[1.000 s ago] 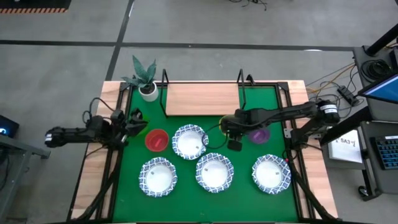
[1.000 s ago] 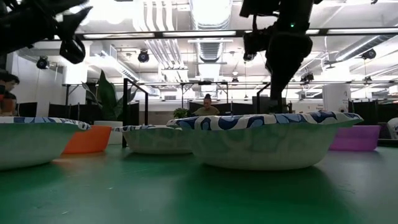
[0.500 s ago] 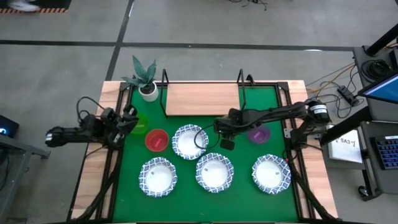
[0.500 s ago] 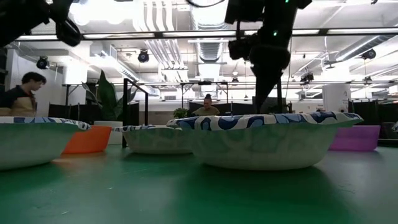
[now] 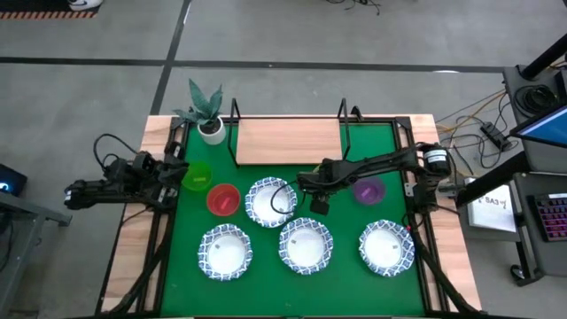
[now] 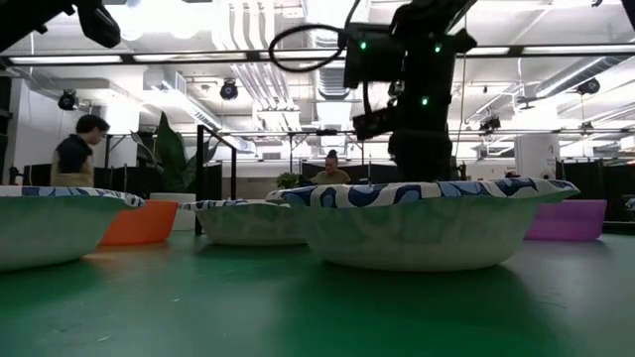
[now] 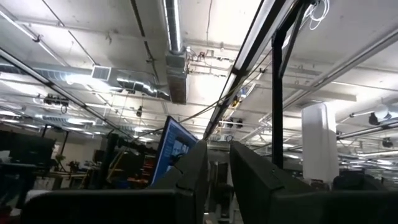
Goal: Place and stack bowls onto a shelf
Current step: Put the transparent yellow bowl on the shelf
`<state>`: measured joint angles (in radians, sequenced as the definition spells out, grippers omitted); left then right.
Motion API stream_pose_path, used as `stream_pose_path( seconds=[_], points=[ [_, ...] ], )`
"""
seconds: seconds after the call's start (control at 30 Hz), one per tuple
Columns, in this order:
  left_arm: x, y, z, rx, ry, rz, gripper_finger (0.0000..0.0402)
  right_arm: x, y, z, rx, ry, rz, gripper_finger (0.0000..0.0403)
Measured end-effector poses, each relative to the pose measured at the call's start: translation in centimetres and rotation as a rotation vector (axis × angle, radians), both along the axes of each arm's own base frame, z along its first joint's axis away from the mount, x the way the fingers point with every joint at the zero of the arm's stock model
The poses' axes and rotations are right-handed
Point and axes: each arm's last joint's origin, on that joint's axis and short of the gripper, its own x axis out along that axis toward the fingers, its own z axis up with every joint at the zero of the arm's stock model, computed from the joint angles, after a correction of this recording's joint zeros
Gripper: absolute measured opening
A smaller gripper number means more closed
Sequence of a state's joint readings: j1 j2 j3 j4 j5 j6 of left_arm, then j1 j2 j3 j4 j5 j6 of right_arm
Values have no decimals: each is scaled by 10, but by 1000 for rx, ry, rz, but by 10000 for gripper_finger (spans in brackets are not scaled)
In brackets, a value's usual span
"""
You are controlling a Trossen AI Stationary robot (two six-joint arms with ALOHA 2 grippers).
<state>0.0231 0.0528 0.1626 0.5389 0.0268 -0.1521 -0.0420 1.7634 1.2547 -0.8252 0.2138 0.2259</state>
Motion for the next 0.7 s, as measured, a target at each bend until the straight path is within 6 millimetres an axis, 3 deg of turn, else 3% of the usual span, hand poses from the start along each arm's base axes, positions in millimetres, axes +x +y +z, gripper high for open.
stream_pose_path(
  seconds=[0.3,0.37,0.57,0.7],
  points=[
    [-1,1,2,23,-2,41,52,2,-2,-8,15,21,-6,22],
    [-1,1,2,24,-1,41,52,0,-1,-3,26,22,-5,15],
    [-1,1,2,23,0,42,52,1,2,36,34,-40,18,9],
    [-1,1,2,33,0,66,52,10,2,72,-1,-184,75,9]
  ],
)
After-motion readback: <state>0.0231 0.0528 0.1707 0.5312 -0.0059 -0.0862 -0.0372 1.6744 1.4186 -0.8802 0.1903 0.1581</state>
